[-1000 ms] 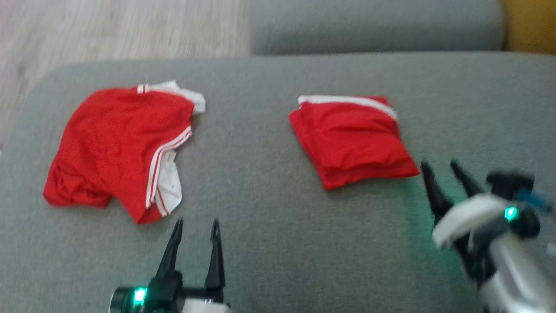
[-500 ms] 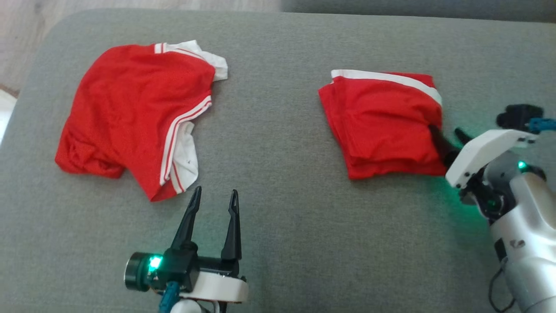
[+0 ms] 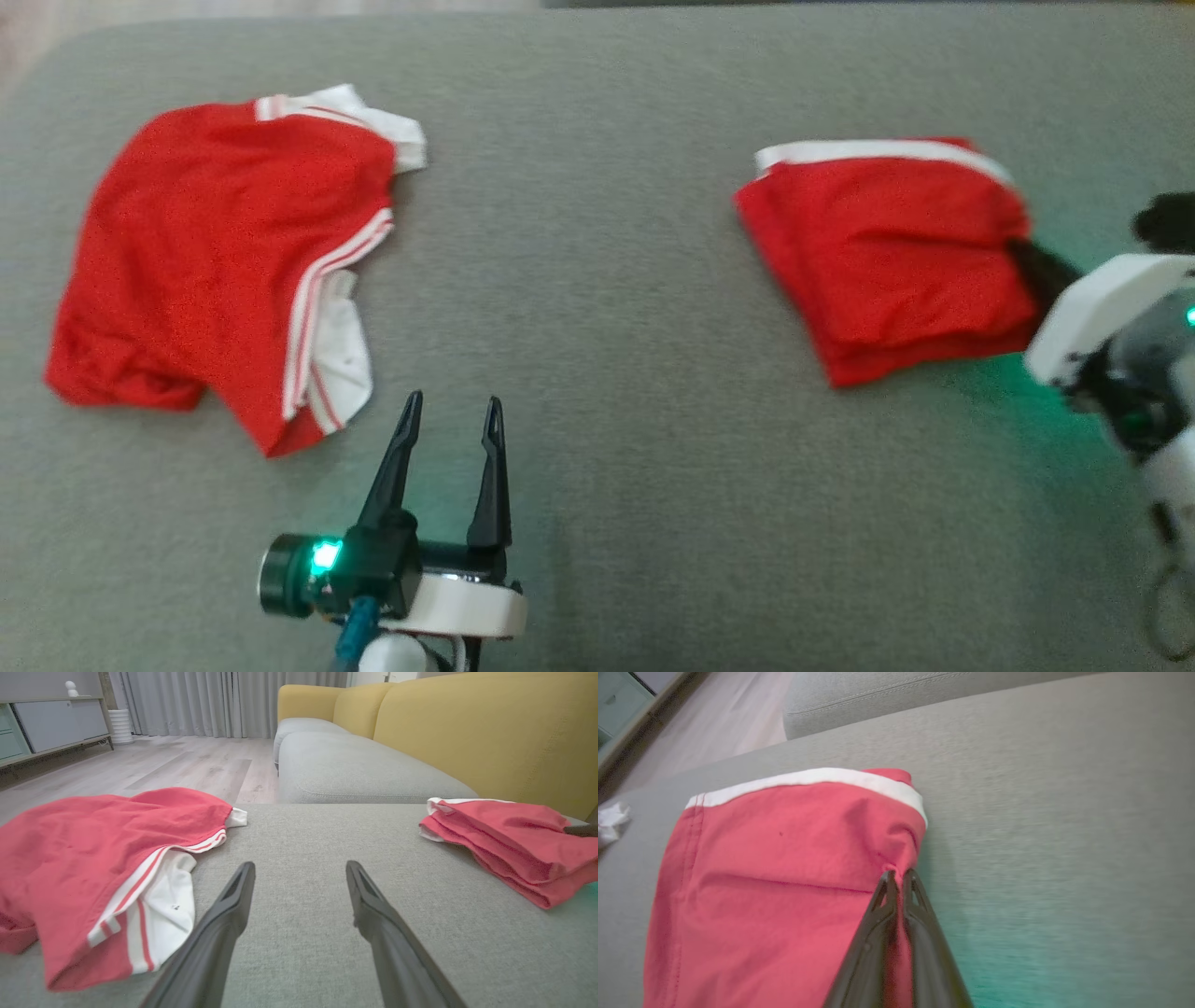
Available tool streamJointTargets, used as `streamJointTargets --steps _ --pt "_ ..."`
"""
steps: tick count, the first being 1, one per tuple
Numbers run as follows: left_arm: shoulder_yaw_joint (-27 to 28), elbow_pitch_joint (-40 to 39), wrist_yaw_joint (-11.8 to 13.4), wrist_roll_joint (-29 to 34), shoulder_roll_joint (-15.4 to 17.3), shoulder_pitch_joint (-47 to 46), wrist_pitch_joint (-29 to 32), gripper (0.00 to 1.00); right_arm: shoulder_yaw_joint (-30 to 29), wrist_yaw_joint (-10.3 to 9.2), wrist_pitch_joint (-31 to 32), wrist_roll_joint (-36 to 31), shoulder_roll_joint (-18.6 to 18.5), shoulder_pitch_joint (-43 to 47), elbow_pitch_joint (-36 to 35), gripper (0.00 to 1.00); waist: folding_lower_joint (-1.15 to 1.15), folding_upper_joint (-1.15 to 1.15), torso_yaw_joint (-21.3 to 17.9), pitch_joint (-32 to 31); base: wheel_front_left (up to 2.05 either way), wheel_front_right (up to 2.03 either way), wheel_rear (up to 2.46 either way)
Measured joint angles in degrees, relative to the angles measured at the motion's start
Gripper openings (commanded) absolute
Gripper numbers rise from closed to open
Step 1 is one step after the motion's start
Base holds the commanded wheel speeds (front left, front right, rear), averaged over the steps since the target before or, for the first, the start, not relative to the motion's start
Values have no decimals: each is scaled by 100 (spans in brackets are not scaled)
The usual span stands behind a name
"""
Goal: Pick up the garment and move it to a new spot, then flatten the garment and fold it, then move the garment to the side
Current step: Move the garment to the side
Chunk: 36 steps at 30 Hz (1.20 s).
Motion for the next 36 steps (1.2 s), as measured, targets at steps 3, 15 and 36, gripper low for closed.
streamJointTargets --steps 3,15,36 --pt "47 -12 -49 52 0 -85 0 100 102 0 2 -108 -424 -77 -78 0 0 0 -197 122 0 0 0" --pt "134 -56 -297 232 -5 -836 0 100 -565 0 -243 -510 -1617 -721 158 0 1 0 -721 1003 0 0 0" --pt "134 215 -234 132 -4 -330 0 100 -567 1 -2190 -2029 -64 -422 259 100 -1 0 -784 -8 0 0 0"
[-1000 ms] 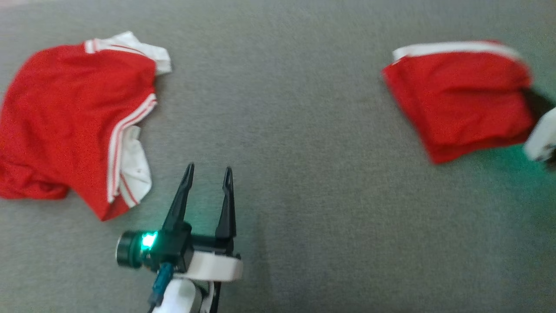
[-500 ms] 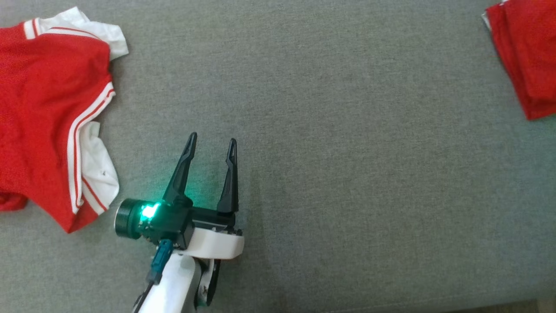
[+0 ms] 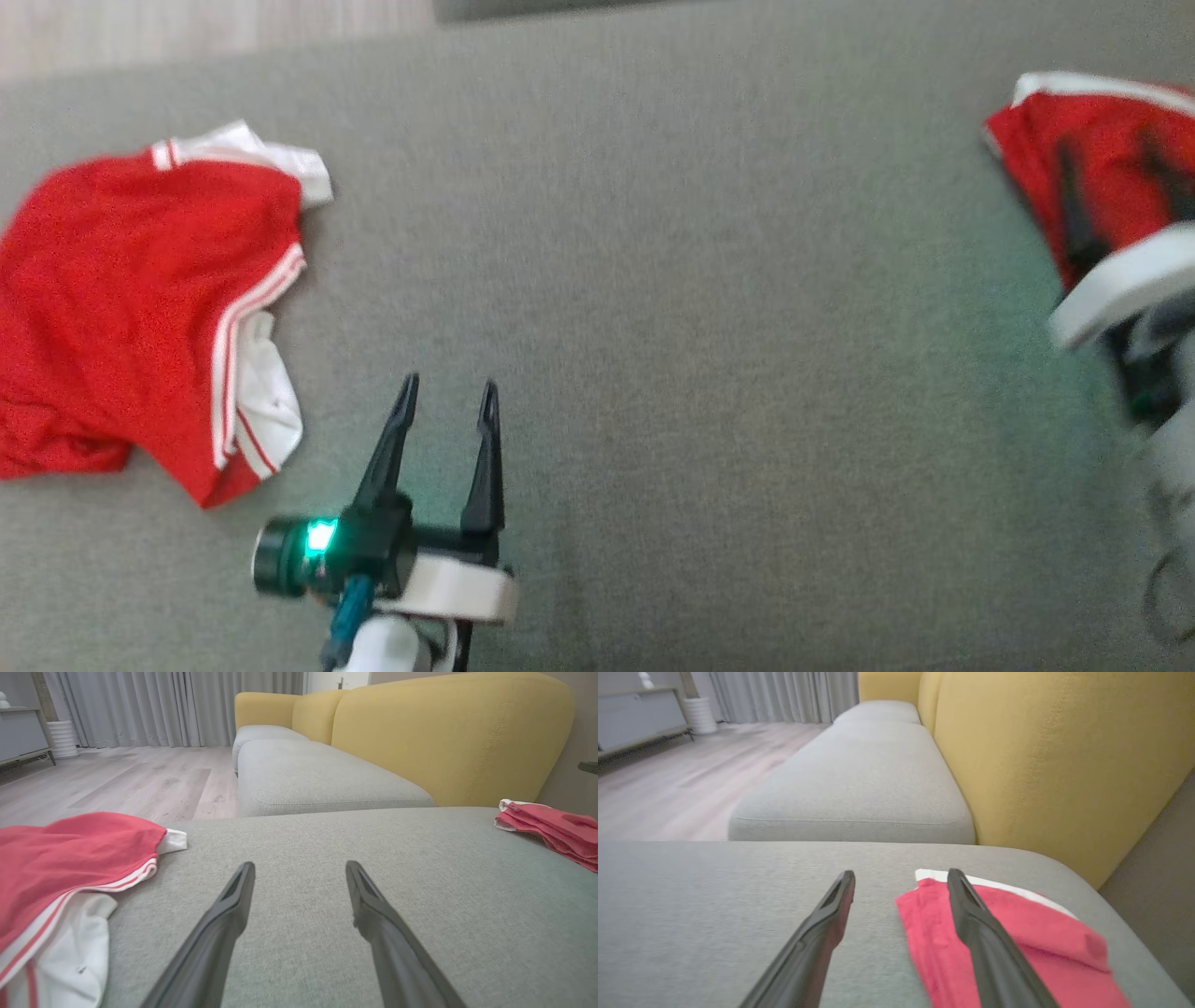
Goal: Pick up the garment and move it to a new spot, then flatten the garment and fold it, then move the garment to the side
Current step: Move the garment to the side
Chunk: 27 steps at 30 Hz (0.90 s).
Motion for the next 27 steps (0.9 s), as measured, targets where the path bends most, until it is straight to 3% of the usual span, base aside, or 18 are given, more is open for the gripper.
streamJointTargets --steps 8,12,18,27 --pt "298 108 151 -291 3 808 0 100 187 0 -599 0 1100 1545 -343 100 -1 0 126 -1008 0 0 0" --pt "428 -16 202 -148 30 1123 1 100 1 -1 -676 -77 1624 2429 -882 100 -2 0 235 -1435 0 0 0" --pt "628 -524 194 -1 31 1324 1 100 -359 -1 -680 -553 1795 3636 -2104 100 -1 0 434 -1829 0 0 0" --pt "742 -575 133 231 32 1989 1 100 -740 -1 -692 -954 1935 4623 -2439 100 0 0 517 -2113 0 0 0"
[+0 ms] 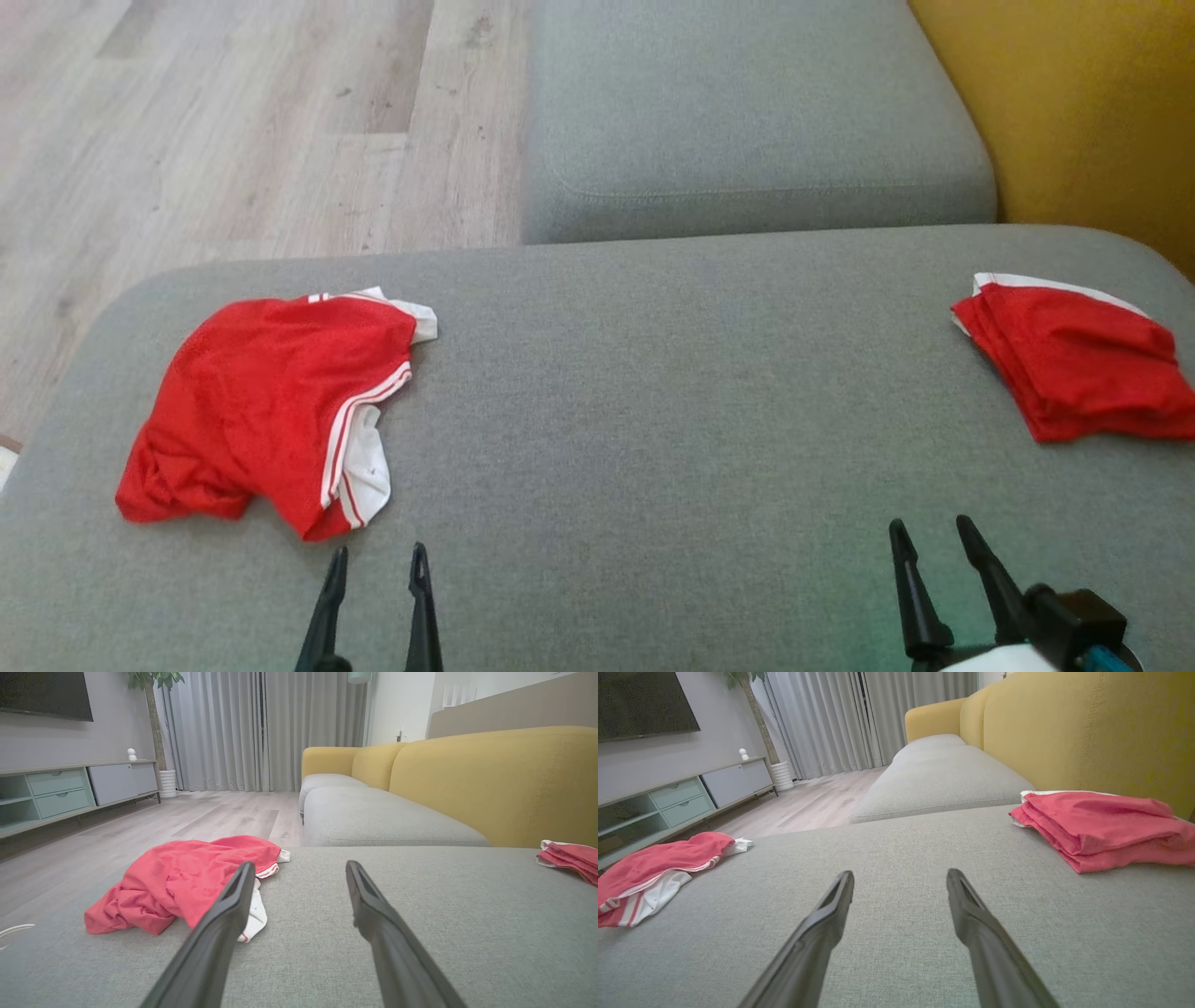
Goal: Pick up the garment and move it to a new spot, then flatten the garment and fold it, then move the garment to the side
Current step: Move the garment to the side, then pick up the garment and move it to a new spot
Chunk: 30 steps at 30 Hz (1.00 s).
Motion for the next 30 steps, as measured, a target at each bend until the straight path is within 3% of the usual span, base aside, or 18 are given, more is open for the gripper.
streamJointTargets --steps 24,30 --pt "0 209 -92 34 -1 19 0 100 35 0 0 -276 82 199 -53 100 1 0 -69 -169 0 0 0" --pt "7 225 -91 35 -2 13 0 100 69 1 0 -268 84 201 -53 100 1 0 73 -141 0 0 0"
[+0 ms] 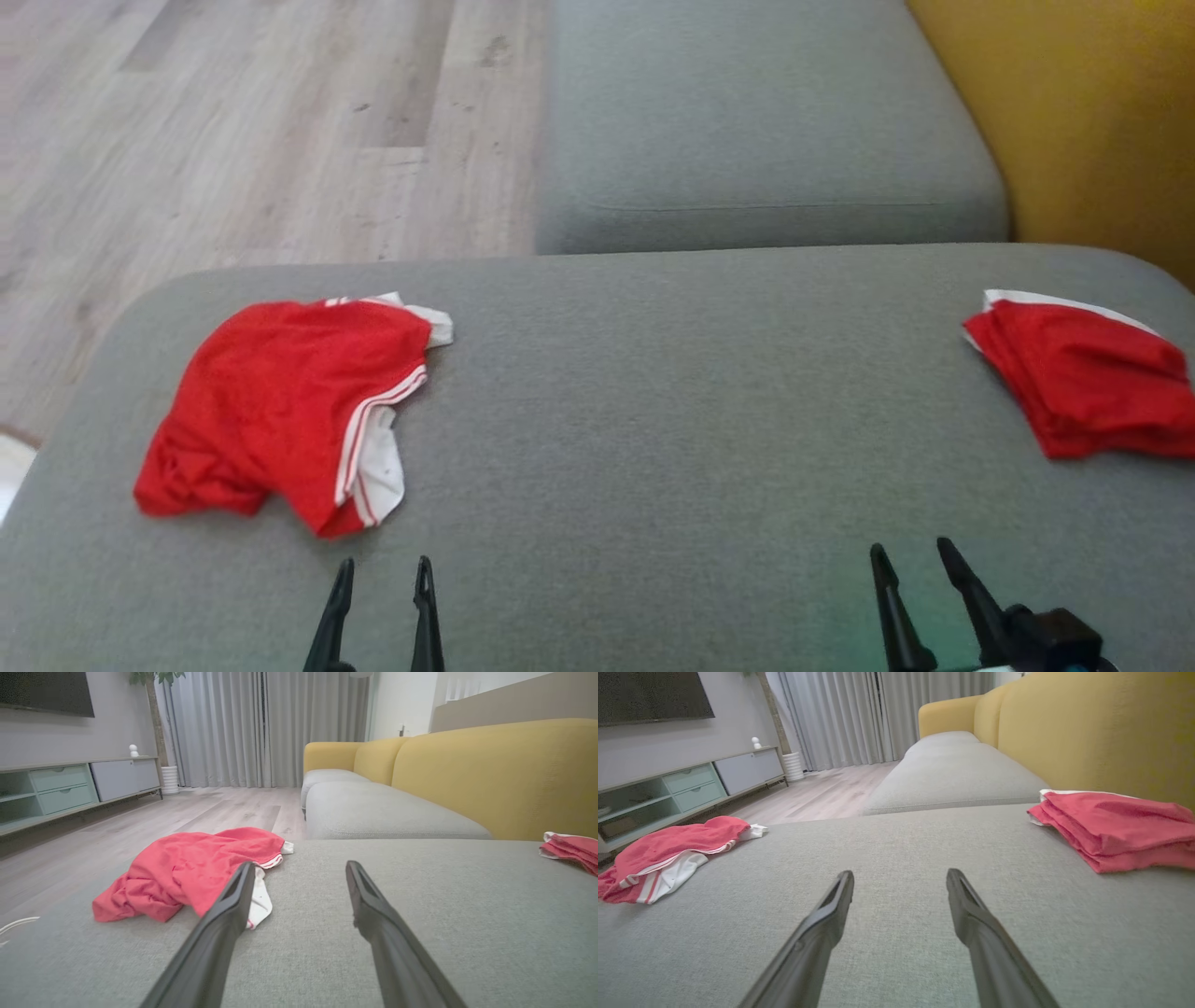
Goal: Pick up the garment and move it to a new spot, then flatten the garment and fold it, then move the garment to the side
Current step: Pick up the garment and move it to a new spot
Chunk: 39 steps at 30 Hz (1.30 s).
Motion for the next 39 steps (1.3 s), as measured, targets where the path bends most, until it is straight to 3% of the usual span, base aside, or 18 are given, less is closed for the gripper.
streamJointTargets --steps 19,25,28,32,36,39 --pt "390 -18 -9 122 1 -7 0 100 140 0 0 92 136 -7 24 100 0 0 1740 298 0 0 0" --pt "572 -252 -63 130 9 -153 0 100 57 -1 0 280 148 -45 -58 100 0 0 1962 663 0 0 0" --pt "628 -491 -188 207 45 -647 0 100 71 -1 0 207 108 -155 -212 100 0 0 1955 953 0 0 0" --pt "706 -658 -493 312 280 -1908 -1 100 79 -1 0 88 -249 -636 -416 100 1 0 1873 1468 0 0 0" --pt "734 -143 -988 209 541 -3398 -10 100 60 -1 0 18 -620 -1015 -584 100 2 0 1762 2011 0 0 0" --pt "725 494 -1291 140 717 -4500 382 100 56 0 0 -42 -877 -1154 -699 100 2 0 1675 2402 0 0 0"
